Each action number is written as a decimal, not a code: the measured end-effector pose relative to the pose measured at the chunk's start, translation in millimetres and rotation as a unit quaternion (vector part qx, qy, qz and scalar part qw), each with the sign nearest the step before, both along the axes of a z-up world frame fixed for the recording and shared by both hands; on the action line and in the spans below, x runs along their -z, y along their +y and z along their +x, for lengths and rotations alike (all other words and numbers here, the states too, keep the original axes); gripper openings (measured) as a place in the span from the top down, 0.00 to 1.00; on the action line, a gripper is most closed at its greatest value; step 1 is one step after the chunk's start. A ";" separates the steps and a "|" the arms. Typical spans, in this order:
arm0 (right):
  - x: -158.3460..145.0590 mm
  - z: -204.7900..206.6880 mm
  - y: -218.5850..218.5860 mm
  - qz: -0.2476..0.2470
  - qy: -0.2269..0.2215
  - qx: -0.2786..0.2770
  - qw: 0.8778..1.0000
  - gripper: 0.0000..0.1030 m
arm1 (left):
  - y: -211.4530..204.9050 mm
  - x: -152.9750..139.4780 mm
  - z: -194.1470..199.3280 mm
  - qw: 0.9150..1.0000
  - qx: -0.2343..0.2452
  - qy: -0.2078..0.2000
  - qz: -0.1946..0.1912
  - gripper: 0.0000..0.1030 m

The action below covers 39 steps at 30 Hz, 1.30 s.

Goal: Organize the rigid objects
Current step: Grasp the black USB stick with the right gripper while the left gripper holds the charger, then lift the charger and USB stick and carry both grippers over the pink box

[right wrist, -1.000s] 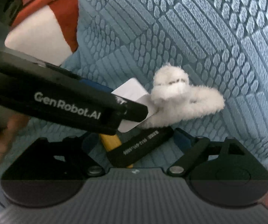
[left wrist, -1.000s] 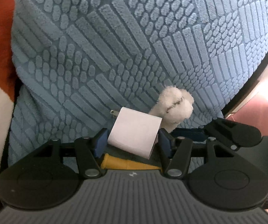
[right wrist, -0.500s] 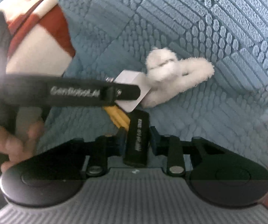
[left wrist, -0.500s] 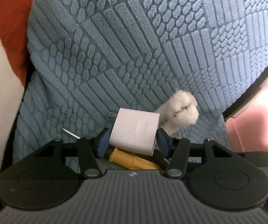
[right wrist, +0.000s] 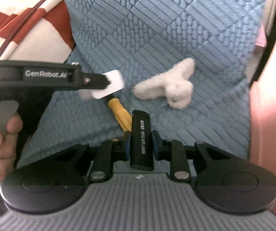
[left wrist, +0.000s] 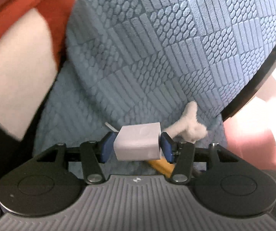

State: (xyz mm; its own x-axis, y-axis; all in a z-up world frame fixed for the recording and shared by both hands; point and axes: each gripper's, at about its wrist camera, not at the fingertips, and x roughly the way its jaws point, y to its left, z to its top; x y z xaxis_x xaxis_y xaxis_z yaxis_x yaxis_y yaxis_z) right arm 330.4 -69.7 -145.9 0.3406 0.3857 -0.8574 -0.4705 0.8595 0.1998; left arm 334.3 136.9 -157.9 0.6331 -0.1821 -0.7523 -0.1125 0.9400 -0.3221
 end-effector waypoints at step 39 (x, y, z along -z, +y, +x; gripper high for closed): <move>-21.9 -159.0 -46.7 -0.082 -0.052 0.056 0.994 0.75 | -87.1 14.2 -154.6 0.997 0.026 0.064 0.047 0.44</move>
